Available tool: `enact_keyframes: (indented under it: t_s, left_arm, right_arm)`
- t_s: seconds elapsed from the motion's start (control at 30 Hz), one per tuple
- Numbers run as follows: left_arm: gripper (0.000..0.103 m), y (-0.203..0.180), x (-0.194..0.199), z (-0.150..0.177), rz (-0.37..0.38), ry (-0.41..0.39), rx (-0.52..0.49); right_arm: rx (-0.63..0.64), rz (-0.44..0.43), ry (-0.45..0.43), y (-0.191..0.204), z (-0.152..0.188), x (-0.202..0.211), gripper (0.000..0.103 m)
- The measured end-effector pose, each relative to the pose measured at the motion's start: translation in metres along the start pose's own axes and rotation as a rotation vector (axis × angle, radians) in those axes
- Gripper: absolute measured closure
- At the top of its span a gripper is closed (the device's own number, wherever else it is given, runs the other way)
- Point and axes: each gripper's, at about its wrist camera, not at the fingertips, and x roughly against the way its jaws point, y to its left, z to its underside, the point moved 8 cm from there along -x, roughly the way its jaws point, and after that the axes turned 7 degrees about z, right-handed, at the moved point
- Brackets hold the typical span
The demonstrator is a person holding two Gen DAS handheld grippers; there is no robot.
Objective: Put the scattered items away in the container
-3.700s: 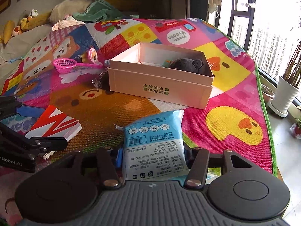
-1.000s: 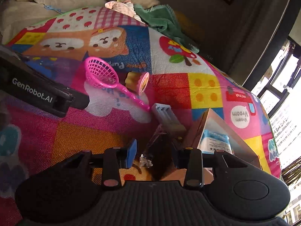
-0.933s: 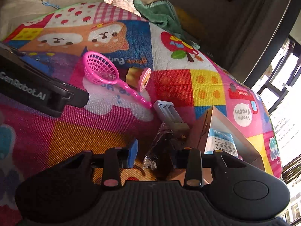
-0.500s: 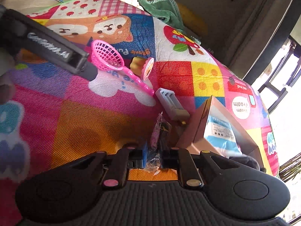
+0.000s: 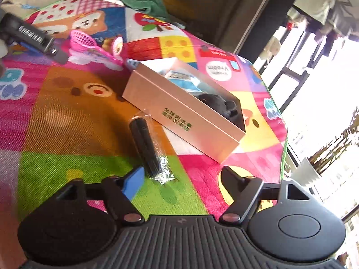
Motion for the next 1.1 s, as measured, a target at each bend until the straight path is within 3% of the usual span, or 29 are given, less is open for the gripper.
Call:
enact_keyframes:
  t_s: [0.1,0.33,0.67,0.83,1.0,1.1]
  left_arm:
    - [0.0,-0.02,-0.001,0.004,-0.006,0.011,-0.102]
    - [0.0,-0.017,-0.008,0.009,-0.054,0.054,-0.087]
    - [0.0,-0.008,-0.018,0.004,-0.053,0.085,-0.065]
    - [0.0,0.036,-0.044,-0.045,-0.258,-0.012,-0.025]
    - [0.0,0.067,-0.098,-0.071,-0.337,0.058,0.007]
    - [0.001,0.076,-0.11,-0.073,-0.38,0.066,0.007]
  right_arm:
    - [-0.166,-0.084,0.018,-0.007,0.008,0.003,0.0]
    - [-0.485,-0.207,0.085,-0.006,0.028,-0.011,0.0]
    - [-0.459,-0.159,-0.013,0.001,0.035,-0.006,0.0]
    - [-0.463,-0.144,-0.046,0.002,0.036,-0.004,0.0]
    - [-0.464,-0.14,-0.051,0.002,0.036,-0.004,0.0]
    - [-0.463,-0.139,-0.05,0.002,0.036,-0.004,0.0]
